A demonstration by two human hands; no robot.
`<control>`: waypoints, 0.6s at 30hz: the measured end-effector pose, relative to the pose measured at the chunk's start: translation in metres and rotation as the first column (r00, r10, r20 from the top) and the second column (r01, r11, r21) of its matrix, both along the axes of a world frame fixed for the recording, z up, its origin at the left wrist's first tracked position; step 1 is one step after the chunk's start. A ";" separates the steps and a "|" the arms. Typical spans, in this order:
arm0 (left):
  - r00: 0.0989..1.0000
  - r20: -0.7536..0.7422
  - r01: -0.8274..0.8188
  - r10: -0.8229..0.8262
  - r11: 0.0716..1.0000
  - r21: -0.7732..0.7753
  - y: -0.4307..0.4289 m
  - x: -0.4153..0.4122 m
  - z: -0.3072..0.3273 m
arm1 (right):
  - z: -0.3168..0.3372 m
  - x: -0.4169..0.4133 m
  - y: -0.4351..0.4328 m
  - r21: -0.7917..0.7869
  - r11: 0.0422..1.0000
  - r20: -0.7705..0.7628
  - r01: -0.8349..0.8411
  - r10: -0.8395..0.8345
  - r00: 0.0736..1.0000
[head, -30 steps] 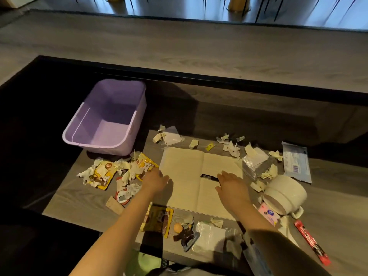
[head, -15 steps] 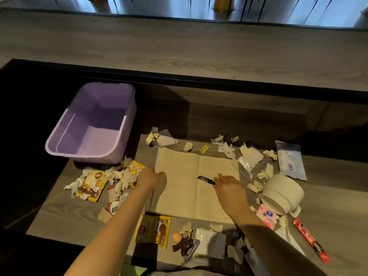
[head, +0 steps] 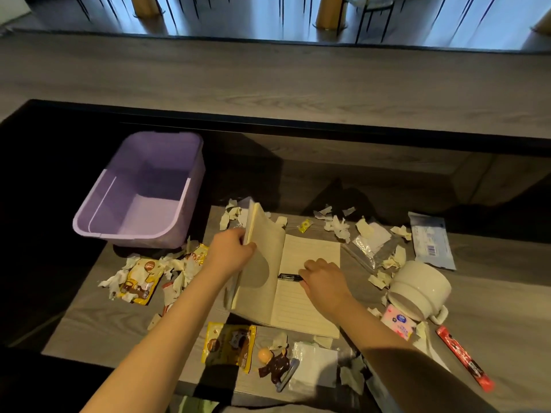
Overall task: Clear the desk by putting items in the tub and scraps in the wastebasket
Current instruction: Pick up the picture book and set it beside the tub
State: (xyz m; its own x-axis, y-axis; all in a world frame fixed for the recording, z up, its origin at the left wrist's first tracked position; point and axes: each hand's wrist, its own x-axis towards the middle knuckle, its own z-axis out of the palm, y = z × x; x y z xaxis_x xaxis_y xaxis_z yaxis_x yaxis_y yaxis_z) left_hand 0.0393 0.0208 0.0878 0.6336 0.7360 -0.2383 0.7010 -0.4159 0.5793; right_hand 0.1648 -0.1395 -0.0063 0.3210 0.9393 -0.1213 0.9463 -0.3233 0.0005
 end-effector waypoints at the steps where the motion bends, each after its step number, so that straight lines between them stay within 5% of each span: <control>1: 1.000 -0.010 0.021 -0.021 1.000 0.000 -0.003 0.001 0.001 | 0.001 0.001 0.002 0.001 1.000 -0.059 0.021 -0.021 0.998; 4: 0.997 -0.047 0.063 -0.062 0.998 0.016 -0.012 0.008 0.004 | 0.015 0.007 0.000 0.010 0.983 -0.351 0.184 -0.169 0.921; 9: 0.991 -0.030 0.129 -0.130 0.991 -0.049 -0.030 0.024 0.008 | 0.059 0.029 -0.006 0.041 0.868 -0.784 0.494 -0.279 0.554; 14: 0.965 -0.015 0.256 -0.262 0.953 -0.160 -0.054 0.040 0.006 | 0.093 0.033 -0.015 -0.014 0.811 -0.946 0.585 -0.200 0.254; 18: 0.915 -0.105 0.371 -0.390 0.914 -0.168 -0.069 0.044 -0.009 | 0.087 0.031 -0.025 -0.105 0.759 -0.935 0.642 -0.296 0.197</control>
State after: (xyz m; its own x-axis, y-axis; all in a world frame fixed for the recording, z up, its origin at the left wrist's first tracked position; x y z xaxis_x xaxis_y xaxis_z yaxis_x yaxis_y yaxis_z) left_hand 0.0831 -0.0483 0.0786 0.8139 0.3978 -0.4235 0.5805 -0.5872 0.5640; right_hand 0.1962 -0.1642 0.0806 0.5769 0.6885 -0.4395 -0.0206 -0.5257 -0.8504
